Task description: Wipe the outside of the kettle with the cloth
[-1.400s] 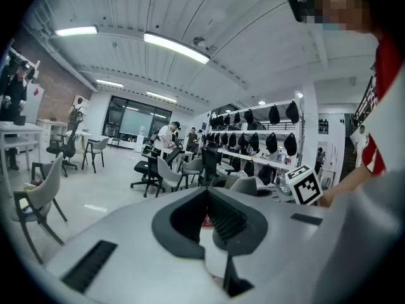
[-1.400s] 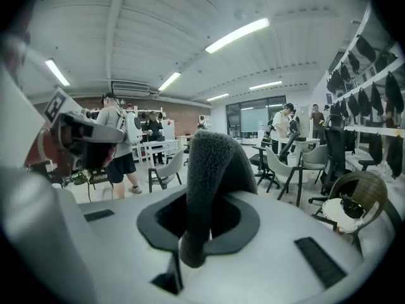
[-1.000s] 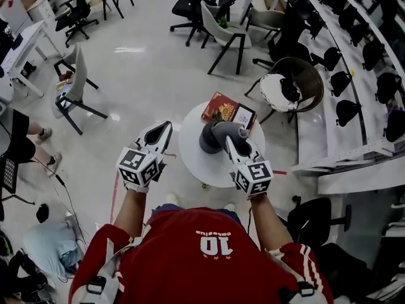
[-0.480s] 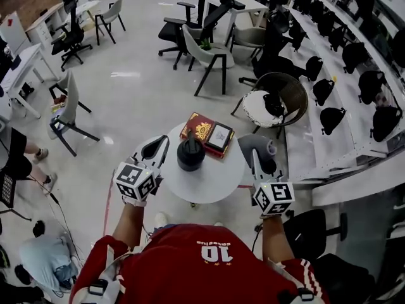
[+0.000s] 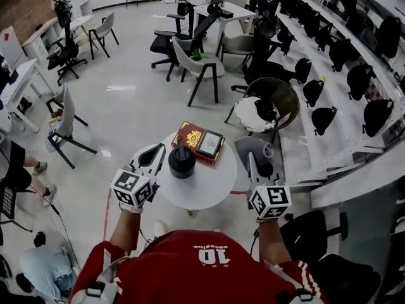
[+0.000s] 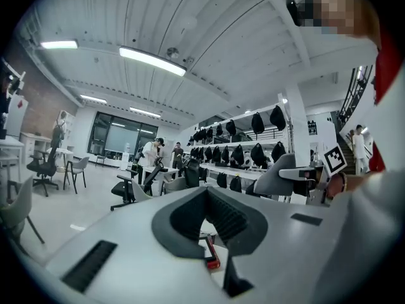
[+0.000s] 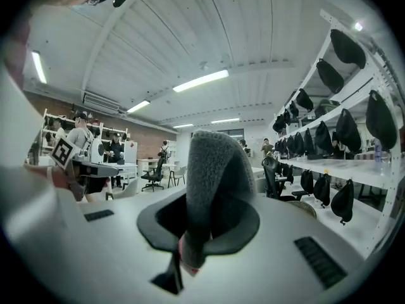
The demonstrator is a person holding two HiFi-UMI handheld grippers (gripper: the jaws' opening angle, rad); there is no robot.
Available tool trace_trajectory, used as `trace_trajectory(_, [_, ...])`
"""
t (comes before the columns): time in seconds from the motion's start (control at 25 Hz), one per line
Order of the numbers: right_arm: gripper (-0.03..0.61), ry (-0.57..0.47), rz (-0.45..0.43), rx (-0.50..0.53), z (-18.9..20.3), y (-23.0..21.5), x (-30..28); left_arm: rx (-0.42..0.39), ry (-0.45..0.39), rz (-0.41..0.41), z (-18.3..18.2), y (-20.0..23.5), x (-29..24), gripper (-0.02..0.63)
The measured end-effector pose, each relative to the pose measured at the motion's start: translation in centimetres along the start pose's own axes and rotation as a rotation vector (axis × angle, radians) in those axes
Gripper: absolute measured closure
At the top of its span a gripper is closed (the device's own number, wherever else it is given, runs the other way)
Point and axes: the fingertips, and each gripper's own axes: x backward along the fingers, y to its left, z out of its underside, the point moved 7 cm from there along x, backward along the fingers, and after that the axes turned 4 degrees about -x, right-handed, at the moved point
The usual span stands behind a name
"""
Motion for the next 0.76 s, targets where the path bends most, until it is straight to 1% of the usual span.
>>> trace_trajectory(0.24, [0.531,-0.004,-0.02,0.008,-0.1,0.7,0.2,-0.006,0.003,0.0,0.2,-0.5,0.2,0.606])
trace_trajectory(0.76, [0.531,-0.006,-0.013,0.002,0.8,1.0,0.8,-0.001,0.013,0.002,0.9,-1.4,1.1,0.606])
